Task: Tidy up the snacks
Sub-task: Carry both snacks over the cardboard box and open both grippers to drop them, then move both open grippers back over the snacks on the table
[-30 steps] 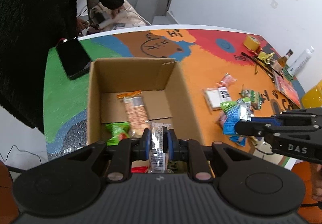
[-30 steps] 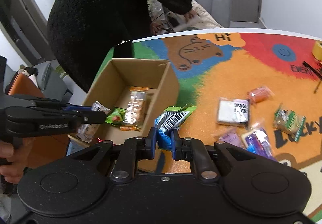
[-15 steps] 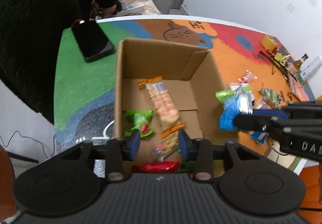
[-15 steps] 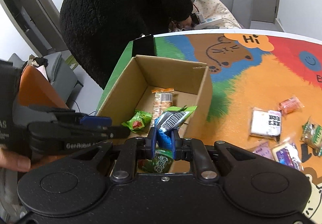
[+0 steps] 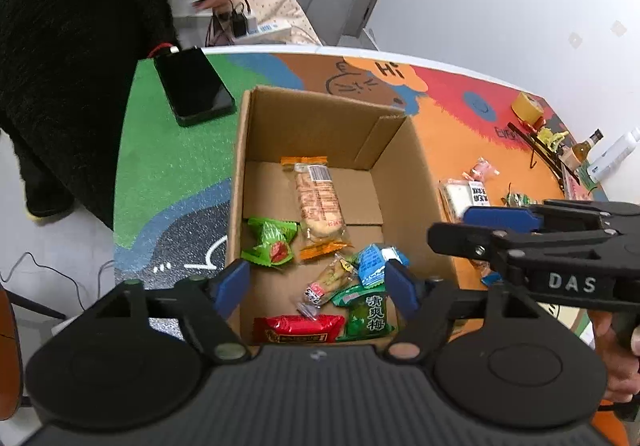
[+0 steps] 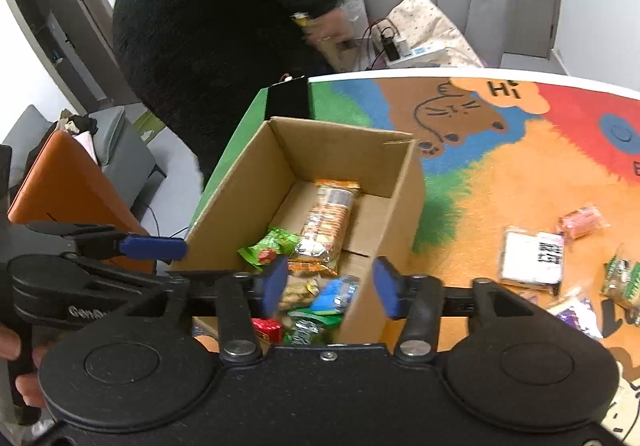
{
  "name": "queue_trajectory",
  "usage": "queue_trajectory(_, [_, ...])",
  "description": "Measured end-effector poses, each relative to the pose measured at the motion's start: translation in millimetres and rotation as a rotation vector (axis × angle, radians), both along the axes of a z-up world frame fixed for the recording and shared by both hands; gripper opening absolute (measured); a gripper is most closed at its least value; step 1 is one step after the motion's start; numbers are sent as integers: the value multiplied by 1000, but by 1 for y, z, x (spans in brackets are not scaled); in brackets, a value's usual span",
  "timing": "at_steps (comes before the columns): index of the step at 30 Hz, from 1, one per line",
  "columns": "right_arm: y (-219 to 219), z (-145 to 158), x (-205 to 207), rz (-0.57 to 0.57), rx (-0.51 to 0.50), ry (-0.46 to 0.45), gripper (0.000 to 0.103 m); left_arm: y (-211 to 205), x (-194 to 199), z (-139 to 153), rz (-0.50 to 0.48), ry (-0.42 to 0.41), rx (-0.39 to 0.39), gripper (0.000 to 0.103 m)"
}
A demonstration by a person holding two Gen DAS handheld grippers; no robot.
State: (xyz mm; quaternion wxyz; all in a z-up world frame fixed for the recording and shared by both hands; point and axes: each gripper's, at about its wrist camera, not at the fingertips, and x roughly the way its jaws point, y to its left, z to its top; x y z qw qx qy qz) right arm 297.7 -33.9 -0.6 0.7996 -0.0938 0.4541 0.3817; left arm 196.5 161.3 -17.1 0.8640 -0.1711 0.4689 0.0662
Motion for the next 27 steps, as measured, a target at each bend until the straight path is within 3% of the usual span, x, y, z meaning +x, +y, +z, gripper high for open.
queue_trajectory(4, [-20,-1,1,-31,-2,8,66,-7,-1,6,4,-33,26,87])
queue_trajectory(10, [-52,-1,2,-86,-12,-16,84,-24,0,7,-29,-17,7,87])
queue_trajectory(16, [-81,-7,3,-151,-50,-4,95,-47,4,10,-59,-38,16,88])
queue_trajectory(27, [-124,-18,12,-281,-148,-14,98,-81,28,5,-112,0,-67,88])
